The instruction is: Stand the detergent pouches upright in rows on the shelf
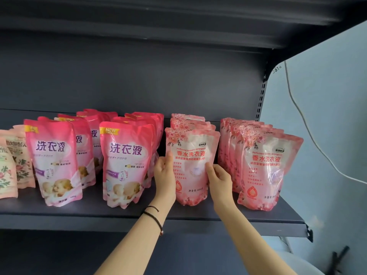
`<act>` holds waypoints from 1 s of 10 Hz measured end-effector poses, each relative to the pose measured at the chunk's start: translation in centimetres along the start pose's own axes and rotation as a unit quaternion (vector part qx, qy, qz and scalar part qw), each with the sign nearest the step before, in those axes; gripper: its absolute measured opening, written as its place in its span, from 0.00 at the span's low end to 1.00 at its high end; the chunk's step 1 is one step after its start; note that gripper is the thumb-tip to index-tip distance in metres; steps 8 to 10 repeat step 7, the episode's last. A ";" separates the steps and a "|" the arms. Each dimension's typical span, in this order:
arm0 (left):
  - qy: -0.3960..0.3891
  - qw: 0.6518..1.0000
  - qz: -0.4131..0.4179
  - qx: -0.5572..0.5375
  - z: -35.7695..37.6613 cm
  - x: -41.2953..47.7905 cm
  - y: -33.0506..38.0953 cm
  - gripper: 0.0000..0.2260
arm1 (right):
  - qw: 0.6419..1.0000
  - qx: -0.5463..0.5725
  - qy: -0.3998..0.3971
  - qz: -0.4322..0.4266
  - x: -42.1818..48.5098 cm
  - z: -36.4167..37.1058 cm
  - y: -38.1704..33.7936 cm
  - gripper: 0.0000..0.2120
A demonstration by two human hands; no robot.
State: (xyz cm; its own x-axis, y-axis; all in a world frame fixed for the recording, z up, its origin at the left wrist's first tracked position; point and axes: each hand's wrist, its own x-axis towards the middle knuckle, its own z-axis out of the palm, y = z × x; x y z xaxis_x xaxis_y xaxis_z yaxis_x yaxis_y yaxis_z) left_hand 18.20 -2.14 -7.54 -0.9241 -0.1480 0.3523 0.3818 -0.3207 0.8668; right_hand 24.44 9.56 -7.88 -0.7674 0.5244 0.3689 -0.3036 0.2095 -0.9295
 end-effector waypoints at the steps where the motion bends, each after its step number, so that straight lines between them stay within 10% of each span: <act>1: -0.010 1.000 0.002 -0.001 -0.1 -0.2 0.1 0.11 | 1.000 0.012 -0.003 0.002 -0.5 -0.2 -0.2 0.22; 5: -0.066 0.996 0.000 0.051 -1.9 -1.5 1.9 0.12 | 0.999 -0.029 -0.029 -0.008 -1.4 -1.1 -1.0 0.19; 7: -0.189 0.902 0.077 0.381 -4.7 -0.7 4.2 0.19 | 0.943 -0.300 -0.131 -0.067 -0.1 -3.7 -2.7 0.20; 10: -0.189 0.902 0.077 0.381 -4.7 -0.7 4.2 0.19 | 0.943 -0.300 -0.131 -0.067 -0.1 -3.7 -2.7 0.20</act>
